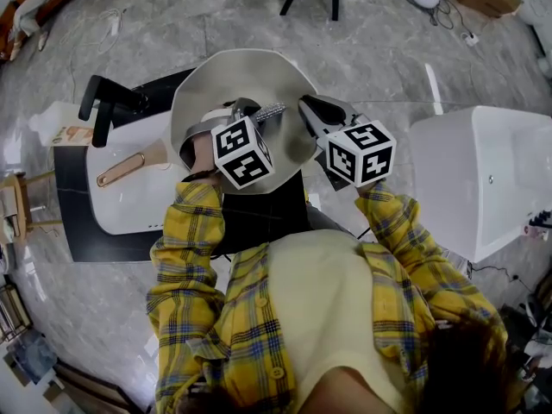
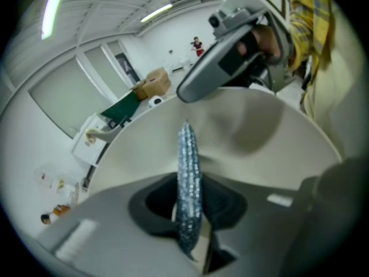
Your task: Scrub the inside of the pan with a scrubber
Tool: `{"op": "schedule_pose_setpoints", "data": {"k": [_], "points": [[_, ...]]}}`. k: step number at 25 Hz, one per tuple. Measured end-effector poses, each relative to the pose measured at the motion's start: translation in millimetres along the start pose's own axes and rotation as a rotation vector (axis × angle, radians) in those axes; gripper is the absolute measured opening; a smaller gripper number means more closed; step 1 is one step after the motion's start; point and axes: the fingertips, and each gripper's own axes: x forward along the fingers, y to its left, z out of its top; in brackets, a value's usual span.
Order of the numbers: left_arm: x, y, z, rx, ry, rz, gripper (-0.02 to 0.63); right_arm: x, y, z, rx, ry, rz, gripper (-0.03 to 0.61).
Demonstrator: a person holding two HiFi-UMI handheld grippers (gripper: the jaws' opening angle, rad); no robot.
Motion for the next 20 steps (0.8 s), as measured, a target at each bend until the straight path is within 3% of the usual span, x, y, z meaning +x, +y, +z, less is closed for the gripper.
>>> {"op": "schedule_pose_setpoints", "data": {"k": [20], "points": [[-28,-59,0,0.009,-0.004,-0.212,0.086,0,0,-1,-0.023,0.004,0.004,0.018]]}}
